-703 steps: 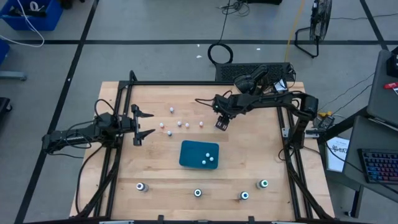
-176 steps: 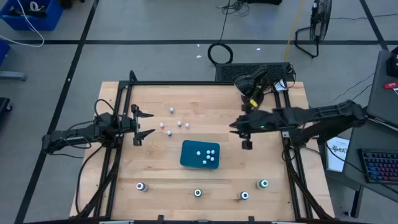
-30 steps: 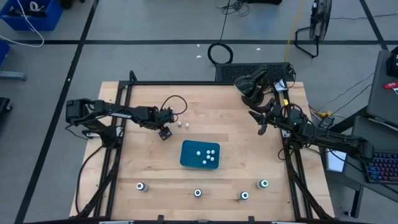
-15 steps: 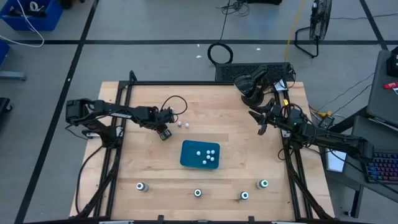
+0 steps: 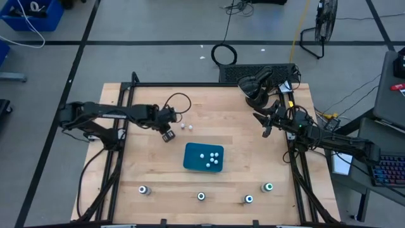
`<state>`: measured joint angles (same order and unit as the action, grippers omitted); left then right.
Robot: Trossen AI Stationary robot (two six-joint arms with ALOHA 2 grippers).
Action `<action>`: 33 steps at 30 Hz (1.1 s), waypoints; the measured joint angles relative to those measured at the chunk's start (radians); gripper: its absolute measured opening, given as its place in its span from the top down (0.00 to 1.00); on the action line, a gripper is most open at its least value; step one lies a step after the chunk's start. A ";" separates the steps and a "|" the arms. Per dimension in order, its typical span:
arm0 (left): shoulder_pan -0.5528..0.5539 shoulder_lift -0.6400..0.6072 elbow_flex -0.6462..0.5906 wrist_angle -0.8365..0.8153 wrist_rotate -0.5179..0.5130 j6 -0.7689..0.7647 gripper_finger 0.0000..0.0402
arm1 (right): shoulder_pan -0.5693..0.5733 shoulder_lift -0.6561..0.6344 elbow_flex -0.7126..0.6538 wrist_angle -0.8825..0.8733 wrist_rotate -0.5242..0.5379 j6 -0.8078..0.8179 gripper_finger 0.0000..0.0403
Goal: Pick & Place food coloring
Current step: Put the orange food coloring bottle into the blue bin
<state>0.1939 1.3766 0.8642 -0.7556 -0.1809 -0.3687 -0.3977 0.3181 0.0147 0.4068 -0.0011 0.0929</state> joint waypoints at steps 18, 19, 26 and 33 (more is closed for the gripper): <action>-0.266 0.348 0.513 -0.152 -0.025 0.159 0.83 | 0.000 0.004 0.000 0.000 0.000 0.000 0.75; -0.272 0.375 0.516 -0.148 -0.021 0.170 0.83 | 0.000 0.004 0.000 0.000 0.000 0.000 0.75; -0.295 0.509 0.514 -0.088 0.057 0.202 0.83 | 0.000 0.004 0.000 0.000 0.000 0.000 0.75; -0.310 0.561 0.514 -0.050 0.113 0.209 0.83 | 0.000 0.004 0.000 0.000 0.000 0.000 0.75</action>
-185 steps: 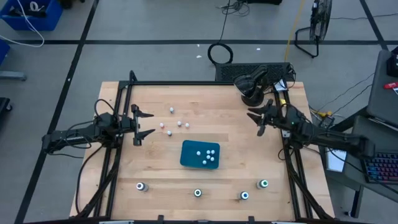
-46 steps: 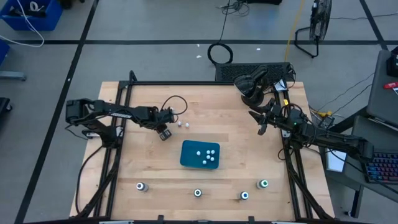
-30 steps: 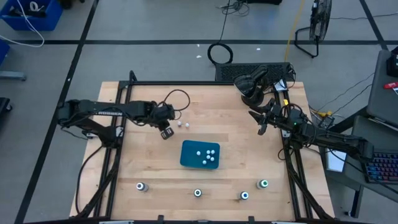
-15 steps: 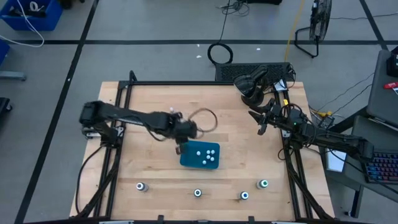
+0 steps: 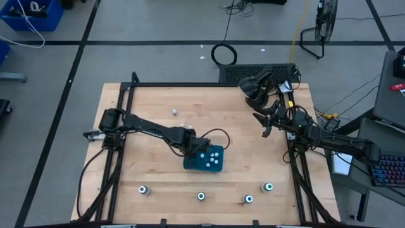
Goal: Pick & Place food coloring
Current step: Put the orange food coloring bottle into the blue bin, then put the blue food coloring bottle into the blue bin
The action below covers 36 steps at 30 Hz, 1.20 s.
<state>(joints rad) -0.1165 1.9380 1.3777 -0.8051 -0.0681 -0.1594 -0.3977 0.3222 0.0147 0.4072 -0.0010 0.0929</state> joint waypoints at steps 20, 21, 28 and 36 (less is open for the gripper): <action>0.018 0.059 -0.002 0.040 0.044 0.000 0.63 | 0.000 0.000 0.000 0.000 0.000 0.000 0.75; 0.018 0.054 -0.002 0.040 0.044 0.000 0.59 | 0.000 0.000 0.000 0.000 0.000 0.000 0.75; 0.018 -0.018 -0.002 0.035 0.043 0.000 0.44 | 0.000 0.000 0.000 0.000 0.000 0.000 0.75; 0.015 -0.199 -0.002 -0.189 -0.076 -0.080 0.42 | 0.000 0.001 0.000 0.000 0.000 0.000 0.75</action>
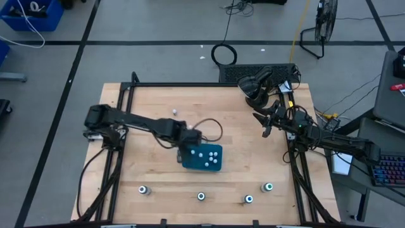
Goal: Pick & Place food coloring
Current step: Put the blue food coloring bottle into the blue bin
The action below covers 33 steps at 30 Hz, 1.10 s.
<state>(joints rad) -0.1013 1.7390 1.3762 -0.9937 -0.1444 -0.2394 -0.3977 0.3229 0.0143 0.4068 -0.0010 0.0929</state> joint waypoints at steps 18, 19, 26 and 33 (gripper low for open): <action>0.130 -0.195 -0.388 0.133 -0.031 -0.092 0.42 | 0.000 0.000 0.000 0.000 0.000 0.000 0.75; 0.142 -0.195 -0.402 0.150 -0.030 -0.084 0.42 | 0.000 0.000 0.000 0.000 0.000 0.000 0.75; 0.198 -0.196 -0.484 0.306 0.026 -0.048 0.42 | 0.000 0.000 0.000 0.000 0.000 0.000 0.75; 0.221 -0.196 -0.544 0.415 0.062 -0.025 0.42 | 0.000 0.000 0.000 0.000 0.000 0.000 0.75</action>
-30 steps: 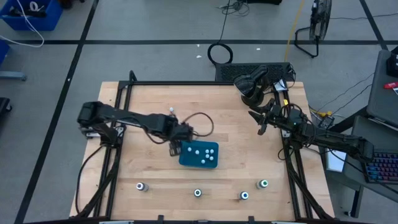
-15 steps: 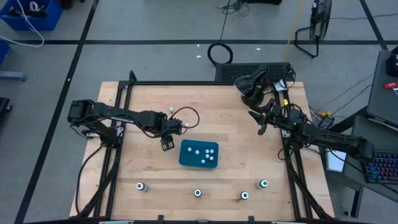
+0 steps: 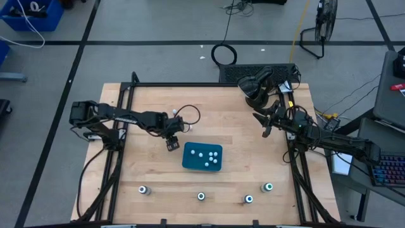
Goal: Pick & Place food coloring
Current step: Put the blue food coloring bottle into the blue bin
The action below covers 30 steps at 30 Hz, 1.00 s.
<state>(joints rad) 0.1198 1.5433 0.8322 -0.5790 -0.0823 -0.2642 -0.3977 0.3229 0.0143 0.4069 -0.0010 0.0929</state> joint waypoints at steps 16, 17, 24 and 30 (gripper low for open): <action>0.049 0.000 -0.084 0.112 0.030 0.027 0.42 | 0.000 0.000 0.000 0.000 0.000 0.000 0.75; 0.050 0.000 -0.087 0.112 0.030 0.026 0.42 | 0.000 0.000 0.000 0.000 0.000 0.000 0.75; 0.050 0.001 -0.103 0.133 0.030 0.023 0.42 | 0.000 0.000 0.000 0.000 0.000 0.000 0.75; 0.050 0.001 -0.103 0.136 0.030 0.023 0.42 | 0.000 0.000 0.000 0.000 0.000 0.000 0.75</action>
<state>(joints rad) 0.1699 1.5444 0.7292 -0.4426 -0.0525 -0.2409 -0.3977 0.3229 0.0143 0.4070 -0.0010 0.0929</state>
